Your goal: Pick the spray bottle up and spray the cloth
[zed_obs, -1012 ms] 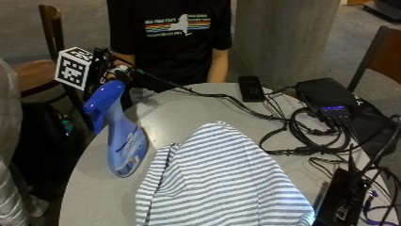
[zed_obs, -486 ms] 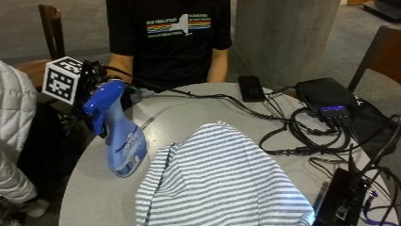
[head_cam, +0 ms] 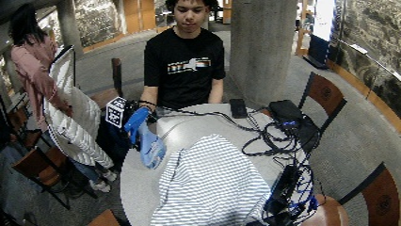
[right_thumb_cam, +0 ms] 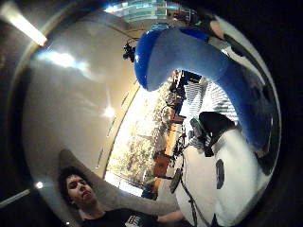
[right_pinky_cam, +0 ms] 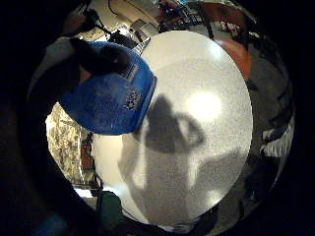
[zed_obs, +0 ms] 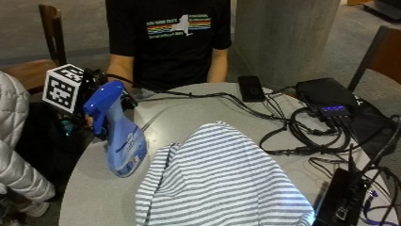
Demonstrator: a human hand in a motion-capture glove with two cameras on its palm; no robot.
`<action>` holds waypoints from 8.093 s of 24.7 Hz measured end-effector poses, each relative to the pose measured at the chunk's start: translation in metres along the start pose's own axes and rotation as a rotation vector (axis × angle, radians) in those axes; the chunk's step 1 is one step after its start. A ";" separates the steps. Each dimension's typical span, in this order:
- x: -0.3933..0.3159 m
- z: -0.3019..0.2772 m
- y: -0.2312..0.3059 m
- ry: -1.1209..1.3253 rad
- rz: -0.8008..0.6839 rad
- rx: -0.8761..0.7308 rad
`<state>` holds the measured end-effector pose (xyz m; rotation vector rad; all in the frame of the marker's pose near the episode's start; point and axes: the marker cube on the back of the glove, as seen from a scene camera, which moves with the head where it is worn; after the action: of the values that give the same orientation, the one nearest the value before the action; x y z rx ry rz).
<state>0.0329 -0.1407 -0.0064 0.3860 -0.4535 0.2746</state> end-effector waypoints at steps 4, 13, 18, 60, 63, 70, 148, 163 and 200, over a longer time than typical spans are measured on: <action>0.001 -0.004 -0.001 0.013 -0.029 0.108; -0.002 -0.008 0.002 -0.042 -0.038 0.149; -0.003 -0.008 0.002 -0.068 -0.029 0.146; 0.011 0.044 -0.066 -0.012 0.083 0.015; 0.014 0.048 -0.075 -0.005 0.103 -0.002; 0.018 0.053 -0.097 -0.025 0.132 -0.028; -0.086 0.085 -0.050 -0.025 0.228 -0.783; -0.088 0.085 -0.042 -0.048 0.200 -0.764; -0.146 0.264 0.103 -0.270 -0.490 -0.744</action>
<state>-0.2263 -0.1842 0.1748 -0.2056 -0.6703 -0.4270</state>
